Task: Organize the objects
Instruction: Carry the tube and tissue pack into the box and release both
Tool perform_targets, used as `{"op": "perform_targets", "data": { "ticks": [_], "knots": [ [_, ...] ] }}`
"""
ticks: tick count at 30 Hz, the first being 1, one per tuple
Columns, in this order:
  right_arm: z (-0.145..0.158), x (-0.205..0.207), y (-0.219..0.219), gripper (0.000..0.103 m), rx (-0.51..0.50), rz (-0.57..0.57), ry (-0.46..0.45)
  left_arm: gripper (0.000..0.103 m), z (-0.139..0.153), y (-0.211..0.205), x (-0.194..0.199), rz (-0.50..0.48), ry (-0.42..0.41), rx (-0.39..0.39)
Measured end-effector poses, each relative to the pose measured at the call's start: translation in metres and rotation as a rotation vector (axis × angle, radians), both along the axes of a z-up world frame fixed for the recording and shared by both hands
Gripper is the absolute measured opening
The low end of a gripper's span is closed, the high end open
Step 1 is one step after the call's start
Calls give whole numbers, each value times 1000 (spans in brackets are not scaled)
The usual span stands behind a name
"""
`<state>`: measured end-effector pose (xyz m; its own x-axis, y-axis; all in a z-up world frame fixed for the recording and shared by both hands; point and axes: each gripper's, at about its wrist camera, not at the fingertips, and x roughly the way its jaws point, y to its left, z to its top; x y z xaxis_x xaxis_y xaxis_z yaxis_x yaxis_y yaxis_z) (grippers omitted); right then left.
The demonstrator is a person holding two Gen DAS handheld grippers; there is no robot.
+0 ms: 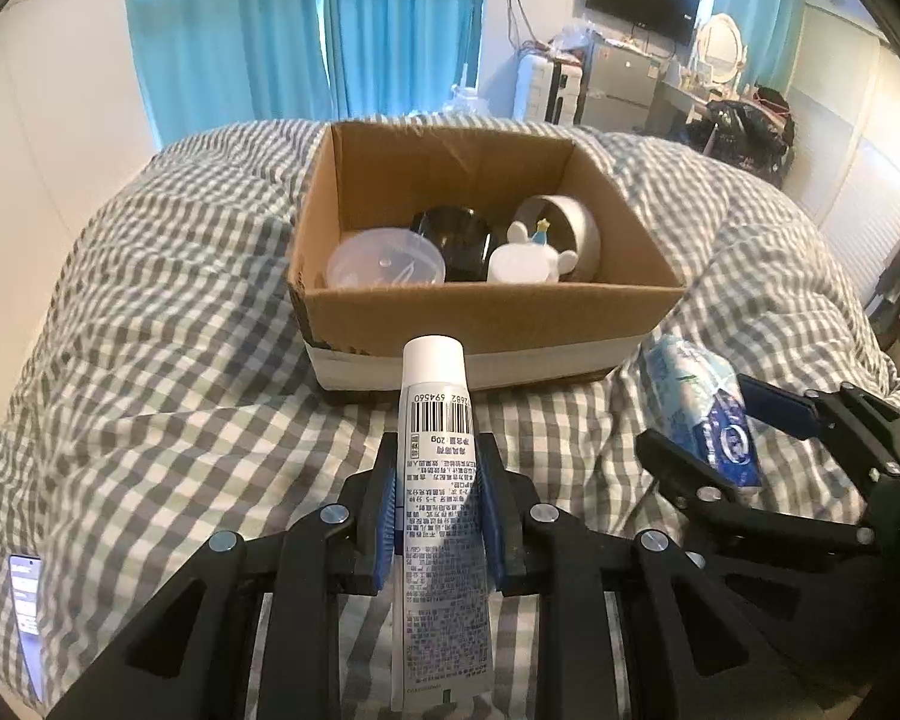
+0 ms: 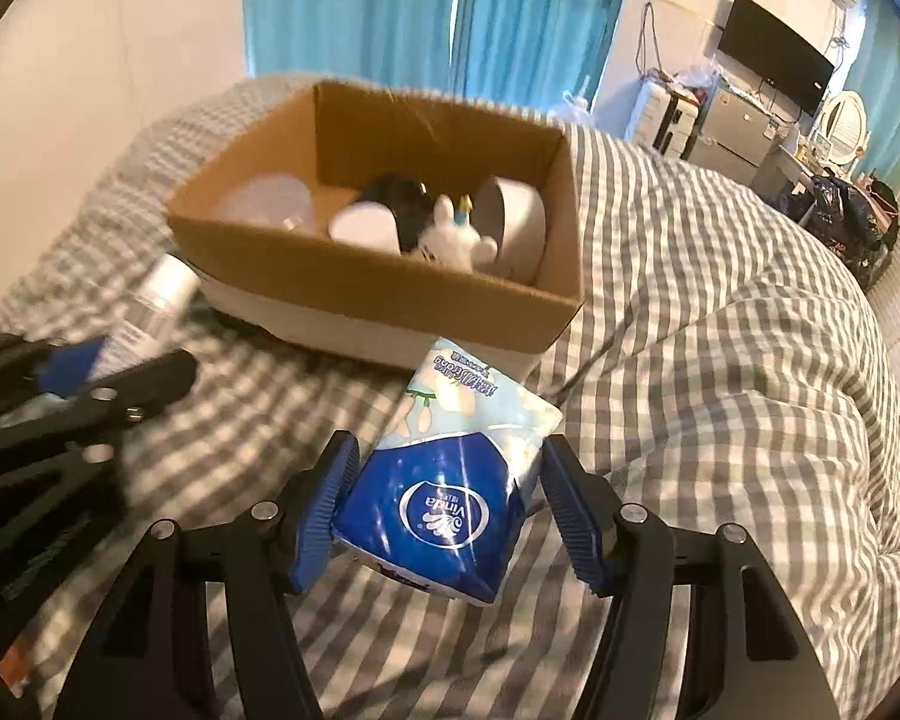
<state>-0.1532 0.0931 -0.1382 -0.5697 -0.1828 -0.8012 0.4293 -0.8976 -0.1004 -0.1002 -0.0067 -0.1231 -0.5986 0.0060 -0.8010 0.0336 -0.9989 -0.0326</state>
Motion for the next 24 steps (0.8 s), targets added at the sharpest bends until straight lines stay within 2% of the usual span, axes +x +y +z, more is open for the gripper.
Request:
{"op": "perform_targets", "data": {
  "ticks": [2,12,18,24],
  "knots": [
    [4,9,2,62,-22,1,14,24,8,1,3,-4,10,4],
    [62,33,19,62,-135,0,73,24,43,16,24,-41,74,1],
    [90,48,25,62,-160,11,130,24,69,22,30,-70,126,0],
    [113,53,21,62,-151,30,188,24,93,19,19,-87,163,2]
  ]
}}
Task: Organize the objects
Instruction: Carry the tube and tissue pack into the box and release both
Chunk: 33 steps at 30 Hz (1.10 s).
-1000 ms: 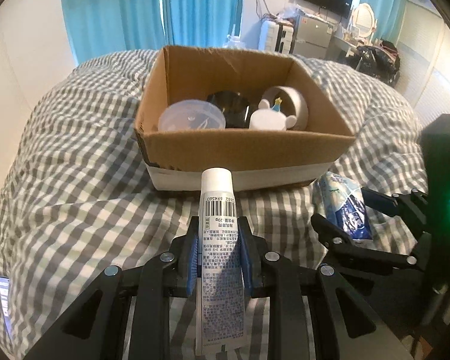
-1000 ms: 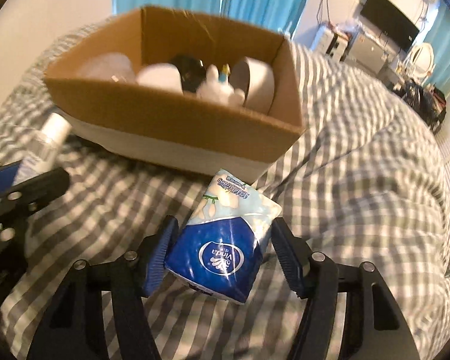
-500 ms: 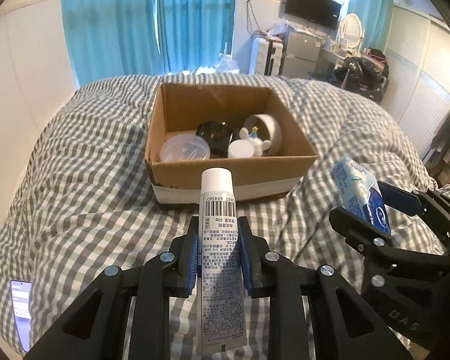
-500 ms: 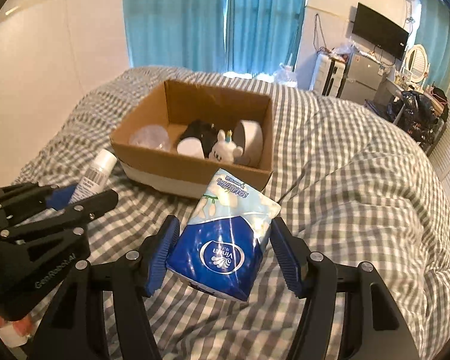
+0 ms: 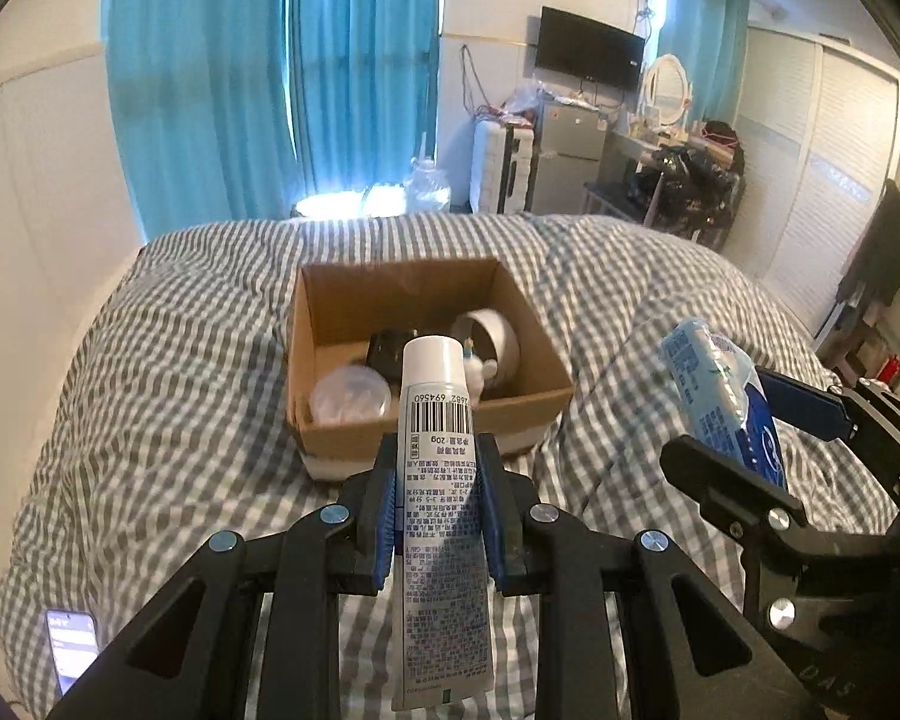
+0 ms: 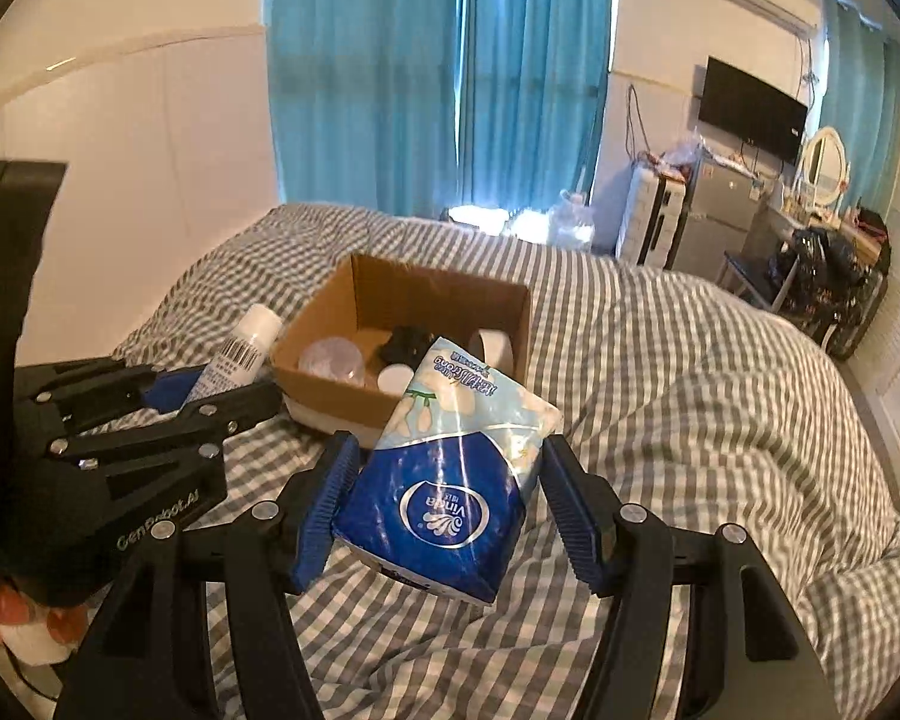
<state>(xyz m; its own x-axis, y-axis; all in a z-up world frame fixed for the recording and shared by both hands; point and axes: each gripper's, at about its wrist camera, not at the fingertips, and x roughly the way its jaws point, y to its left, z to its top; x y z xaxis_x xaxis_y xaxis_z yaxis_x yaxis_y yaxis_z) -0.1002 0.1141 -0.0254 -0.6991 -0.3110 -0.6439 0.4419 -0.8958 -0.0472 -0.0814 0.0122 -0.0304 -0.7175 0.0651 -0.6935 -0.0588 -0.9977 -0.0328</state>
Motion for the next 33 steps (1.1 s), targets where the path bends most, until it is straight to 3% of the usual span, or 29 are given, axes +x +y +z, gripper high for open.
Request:
{"op": "perform_targets", "data": {
  "ticks": [8,15,23,33],
  "knots": [
    [32,-28,-19,62,11,50,59,24,37,-6,-34,-15,61,0],
    [45,-74,-34,62,8,62,80,24,44,-13,-81,-13,81,-27],
    [25,-141,-52,62,24,63,40,24,14,-23,-145,6,32,-34],
    [-47,-218,-69,62,47,68,-66,24,-58,-33,-205,20,-92,-33]
  ]
}}
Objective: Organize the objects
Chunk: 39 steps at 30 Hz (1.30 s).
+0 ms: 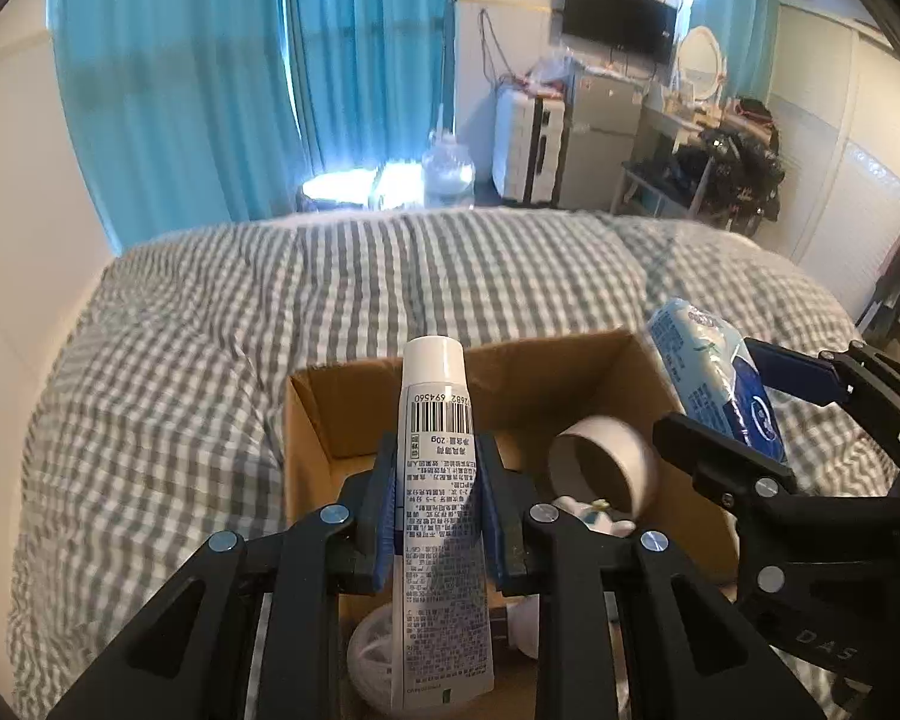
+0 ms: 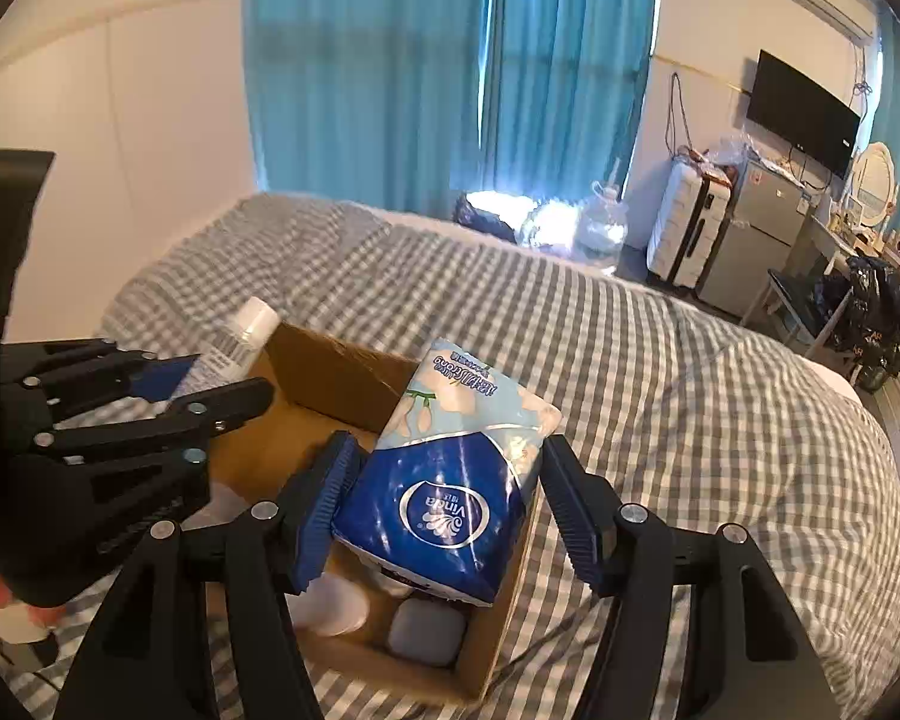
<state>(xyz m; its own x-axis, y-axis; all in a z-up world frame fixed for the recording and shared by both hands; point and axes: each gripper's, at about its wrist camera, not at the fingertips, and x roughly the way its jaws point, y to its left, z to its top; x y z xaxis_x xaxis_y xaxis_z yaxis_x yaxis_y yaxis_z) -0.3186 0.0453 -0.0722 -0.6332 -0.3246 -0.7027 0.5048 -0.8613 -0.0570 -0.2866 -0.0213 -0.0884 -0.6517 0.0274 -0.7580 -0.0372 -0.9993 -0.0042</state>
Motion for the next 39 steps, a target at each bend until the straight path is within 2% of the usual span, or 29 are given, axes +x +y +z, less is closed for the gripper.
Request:
{"op": "perform_targets", "data": {
  "ticks": [7,10,11,12,13,15,16,21,26,31,35,39],
  "knots": [
    [-39,-5,1,64,-33,-12,-62,24,-29,-2,-11,-3,-27,8],
    [-41,-1,4,70,-57,-12,-72,27,-34,-3,-11,-1,-34,12],
    [-39,0,6,74,-59,-13,-69,31,-34,-5,-10,-6,-37,17],
    [-37,2,8,79,-56,-18,-59,40,-33,-4,-8,-6,-37,19],
    [-35,3,9,80,-54,-21,-54,47,-31,-4,-7,-5,-35,18],
    [-28,6,12,80,-55,-33,-45,70,-27,-2,-2,-5,-26,13],
    [-23,6,15,80,-57,-39,-41,72,-24,-1,2,-6,-20,5],
    [6,26,35,83,-78,-79,-15,82,2,6,25,-16,17,-36],
    [45,55,56,88,-84,-130,31,91,53,10,57,-15,101,-13],
    [95,100,77,93,-85,-169,126,97,105,19,103,-25,214,-31],
    [128,135,90,101,-100,-224,208,100,136,26,138,-32,301,-40],
    [151,164,102,102,-93,-258,278,101,158,31,165,-41,347,-44]
  ]
}}
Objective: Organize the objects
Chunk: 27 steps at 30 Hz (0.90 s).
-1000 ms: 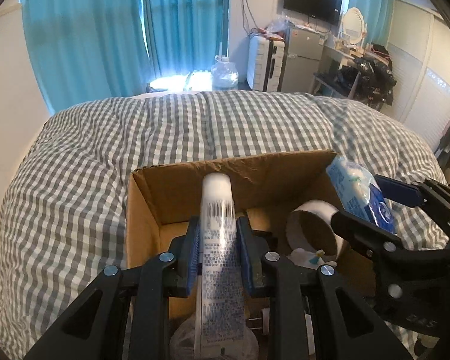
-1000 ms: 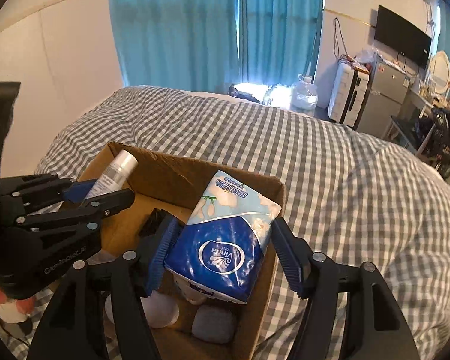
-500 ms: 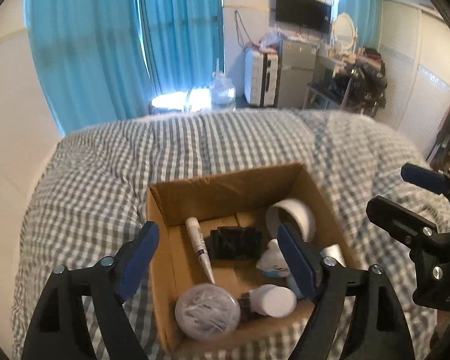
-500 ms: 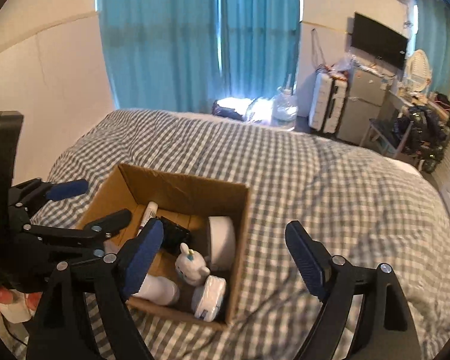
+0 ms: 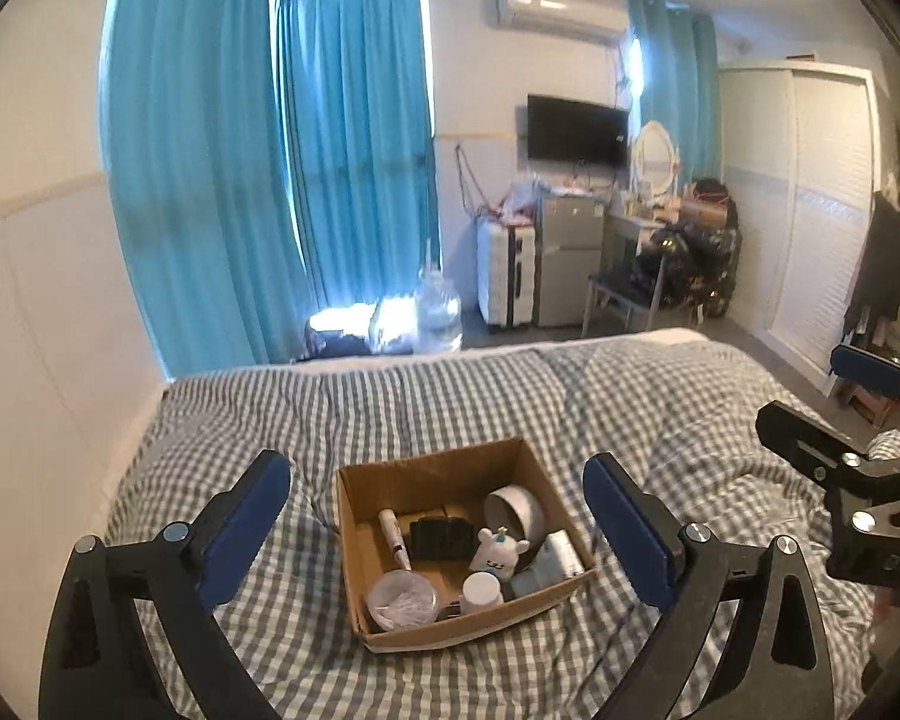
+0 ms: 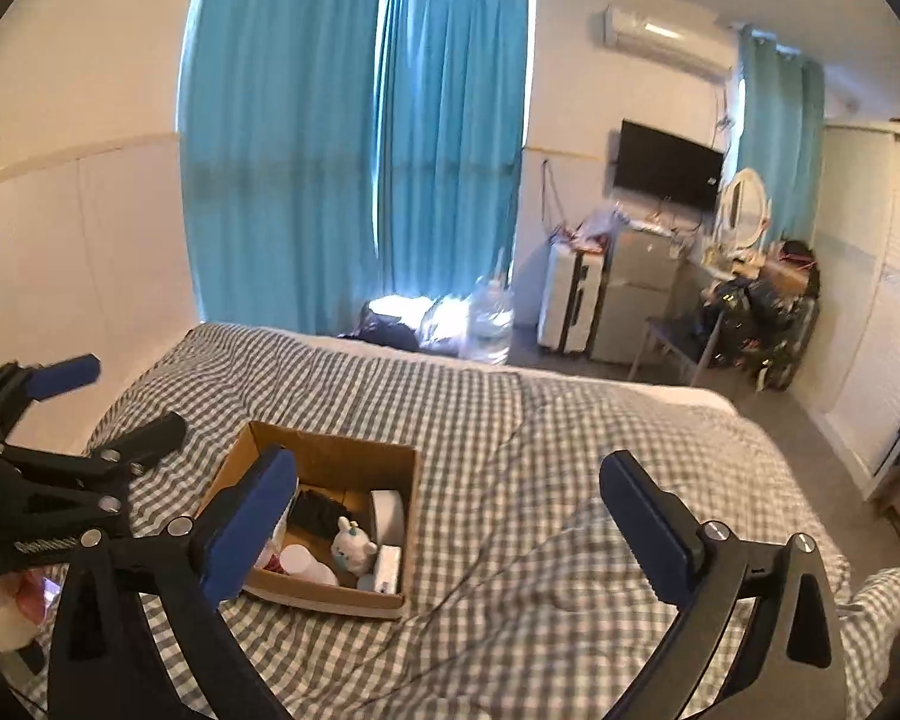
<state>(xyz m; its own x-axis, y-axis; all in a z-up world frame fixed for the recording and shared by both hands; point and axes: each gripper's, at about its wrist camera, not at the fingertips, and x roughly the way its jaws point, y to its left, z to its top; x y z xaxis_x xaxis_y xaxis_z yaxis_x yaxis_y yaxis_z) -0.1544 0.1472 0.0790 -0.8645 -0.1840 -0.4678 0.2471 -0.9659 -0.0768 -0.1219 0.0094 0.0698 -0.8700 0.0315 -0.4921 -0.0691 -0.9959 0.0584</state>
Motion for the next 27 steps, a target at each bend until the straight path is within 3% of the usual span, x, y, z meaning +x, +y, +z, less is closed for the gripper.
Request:
{"op": "perform_targets", "data": {
  "ticks": [6,12,17,22,27],
  "knots": [
    [17,36,13,102,1,-42,64,103,26,7,42,-2,91,-9],
    [23,74,19,102,-32,-51,113,103,30,9,83,-11,157,0],
    [11,102,13,102,9,-60,150,103,17,8,108,12,198,12],
    [-10,110,9,102,12,-60,135,103,-2,7,117,-3,177,39],
    [-33,110,14,102,-7,-85,124,103,-30,4,120,43,158,46]
  ]
}}
